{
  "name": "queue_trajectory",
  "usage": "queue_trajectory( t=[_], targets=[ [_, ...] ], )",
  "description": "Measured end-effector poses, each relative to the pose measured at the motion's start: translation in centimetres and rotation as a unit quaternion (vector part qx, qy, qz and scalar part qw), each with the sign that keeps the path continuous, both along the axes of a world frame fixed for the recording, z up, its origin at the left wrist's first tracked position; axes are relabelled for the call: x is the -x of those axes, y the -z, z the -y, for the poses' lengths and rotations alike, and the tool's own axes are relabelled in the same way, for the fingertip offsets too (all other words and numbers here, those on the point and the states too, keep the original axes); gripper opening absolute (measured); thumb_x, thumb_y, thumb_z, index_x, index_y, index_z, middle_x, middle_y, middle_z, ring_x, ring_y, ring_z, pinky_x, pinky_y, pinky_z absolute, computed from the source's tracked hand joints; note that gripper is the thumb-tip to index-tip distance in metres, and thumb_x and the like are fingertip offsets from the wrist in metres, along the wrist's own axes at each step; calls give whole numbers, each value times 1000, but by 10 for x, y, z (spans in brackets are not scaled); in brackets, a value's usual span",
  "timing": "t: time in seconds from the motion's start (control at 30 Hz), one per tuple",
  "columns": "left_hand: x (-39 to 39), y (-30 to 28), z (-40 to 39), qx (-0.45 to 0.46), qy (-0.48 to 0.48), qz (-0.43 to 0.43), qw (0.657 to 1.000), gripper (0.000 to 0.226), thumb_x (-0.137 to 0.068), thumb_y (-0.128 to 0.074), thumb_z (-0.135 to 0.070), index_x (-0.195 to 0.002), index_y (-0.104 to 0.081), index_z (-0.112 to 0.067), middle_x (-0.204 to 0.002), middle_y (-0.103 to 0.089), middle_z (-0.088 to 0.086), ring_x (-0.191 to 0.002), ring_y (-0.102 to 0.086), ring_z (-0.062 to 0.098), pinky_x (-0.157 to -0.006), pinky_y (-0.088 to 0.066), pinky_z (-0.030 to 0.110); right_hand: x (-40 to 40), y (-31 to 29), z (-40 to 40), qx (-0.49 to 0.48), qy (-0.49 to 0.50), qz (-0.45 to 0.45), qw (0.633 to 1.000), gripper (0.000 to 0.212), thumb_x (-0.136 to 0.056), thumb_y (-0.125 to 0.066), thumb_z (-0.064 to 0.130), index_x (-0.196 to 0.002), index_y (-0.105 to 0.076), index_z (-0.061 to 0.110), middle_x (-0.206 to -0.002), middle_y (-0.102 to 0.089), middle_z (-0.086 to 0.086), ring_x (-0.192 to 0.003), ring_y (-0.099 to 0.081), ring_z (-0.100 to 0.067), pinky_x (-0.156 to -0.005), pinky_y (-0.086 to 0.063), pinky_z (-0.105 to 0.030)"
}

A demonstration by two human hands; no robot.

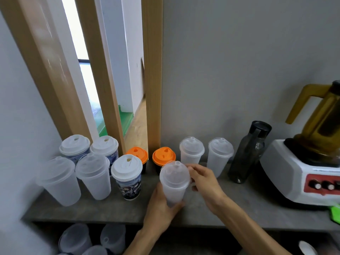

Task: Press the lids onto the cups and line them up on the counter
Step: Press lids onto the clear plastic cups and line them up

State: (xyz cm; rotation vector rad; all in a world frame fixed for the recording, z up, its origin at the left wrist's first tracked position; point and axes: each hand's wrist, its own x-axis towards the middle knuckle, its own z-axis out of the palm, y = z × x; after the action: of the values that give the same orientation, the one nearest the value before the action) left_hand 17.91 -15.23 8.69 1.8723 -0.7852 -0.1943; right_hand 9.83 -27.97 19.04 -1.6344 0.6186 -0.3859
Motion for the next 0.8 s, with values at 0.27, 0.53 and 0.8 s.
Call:
queue_trajectory(
  t=[0.27,0.53,0.8],
  targets=[
    [0,-10,-1,-29,16,19,999,52,-70,-77,-28,-107,-46,-49,-109,-60,-20,-99,-56,-11,-82,-49,15,5,0,-17,51,44,33,997,30,-105,-47,14,-113,-74,24,-100,-75,14,-92,-68,0,-68,-50,-10],
    [-3,-2,-4,-82,7,12,997,72,-77,-80,-32,-135,-38,-25,-126,-55,3,-115,-56,19,-90,-43,22,16,19,-44,66,24,59,996,41,-107,-42,21,-146,-47,33,-146,-52,15,-133,-48,2,-107,-43,-24],
    [-6,-2,-1,-44,20,6,999,71,-72,-79,-47,-132,-41,-45,-127,-54,-23,-116,-53,-7,-93,-51,20,17,15,-45,29,14,49,998,52,-98,-61,20,-143,-44,39,-138,-52,21,-120,-52,4,-77,-46,-11]
  ],
)
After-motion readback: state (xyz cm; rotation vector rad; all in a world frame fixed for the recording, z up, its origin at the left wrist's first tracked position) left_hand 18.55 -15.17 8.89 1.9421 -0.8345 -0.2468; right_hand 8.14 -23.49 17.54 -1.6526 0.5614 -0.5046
